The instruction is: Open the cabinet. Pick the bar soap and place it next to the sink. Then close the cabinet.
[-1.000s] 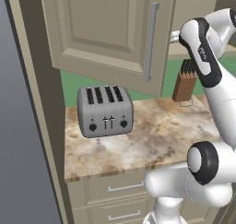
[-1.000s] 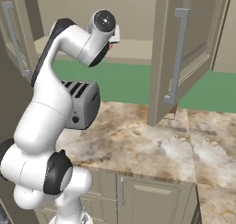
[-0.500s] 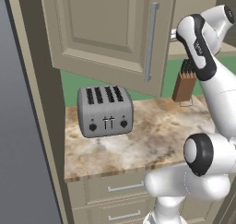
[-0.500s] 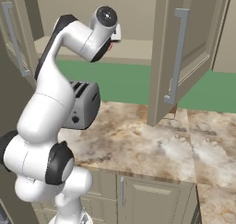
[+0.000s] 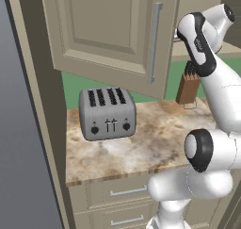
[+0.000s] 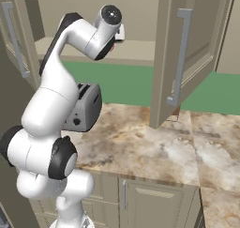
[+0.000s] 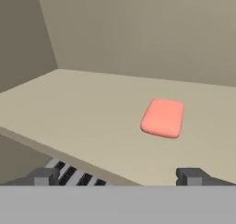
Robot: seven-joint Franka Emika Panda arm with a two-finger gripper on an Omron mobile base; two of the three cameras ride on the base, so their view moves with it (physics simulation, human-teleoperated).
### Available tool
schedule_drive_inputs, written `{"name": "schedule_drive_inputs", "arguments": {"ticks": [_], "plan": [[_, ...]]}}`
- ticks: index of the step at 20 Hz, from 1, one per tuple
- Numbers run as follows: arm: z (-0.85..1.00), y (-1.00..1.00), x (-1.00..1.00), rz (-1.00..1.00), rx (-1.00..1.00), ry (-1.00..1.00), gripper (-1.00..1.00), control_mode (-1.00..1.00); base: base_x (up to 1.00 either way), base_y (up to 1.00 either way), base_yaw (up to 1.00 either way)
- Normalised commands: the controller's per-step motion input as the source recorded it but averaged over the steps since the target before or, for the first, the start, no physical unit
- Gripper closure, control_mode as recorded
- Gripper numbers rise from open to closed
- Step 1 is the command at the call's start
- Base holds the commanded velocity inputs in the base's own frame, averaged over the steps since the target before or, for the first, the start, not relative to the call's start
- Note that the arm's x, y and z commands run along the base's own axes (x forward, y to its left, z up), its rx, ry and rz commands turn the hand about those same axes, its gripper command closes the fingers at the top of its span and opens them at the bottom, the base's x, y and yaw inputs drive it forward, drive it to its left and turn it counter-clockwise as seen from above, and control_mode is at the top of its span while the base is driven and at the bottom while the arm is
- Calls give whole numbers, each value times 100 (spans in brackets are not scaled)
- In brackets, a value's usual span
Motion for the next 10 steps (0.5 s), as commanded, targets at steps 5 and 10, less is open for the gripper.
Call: {"name": "schedule_drive_inputs", "arguments": {"ticks": [5,10], "plan": [[-15,0,40,0,-2,0,-100,-100,0,0,0],[-12,0,38,0,-4,0,-100,-100,0,0,0]]}}
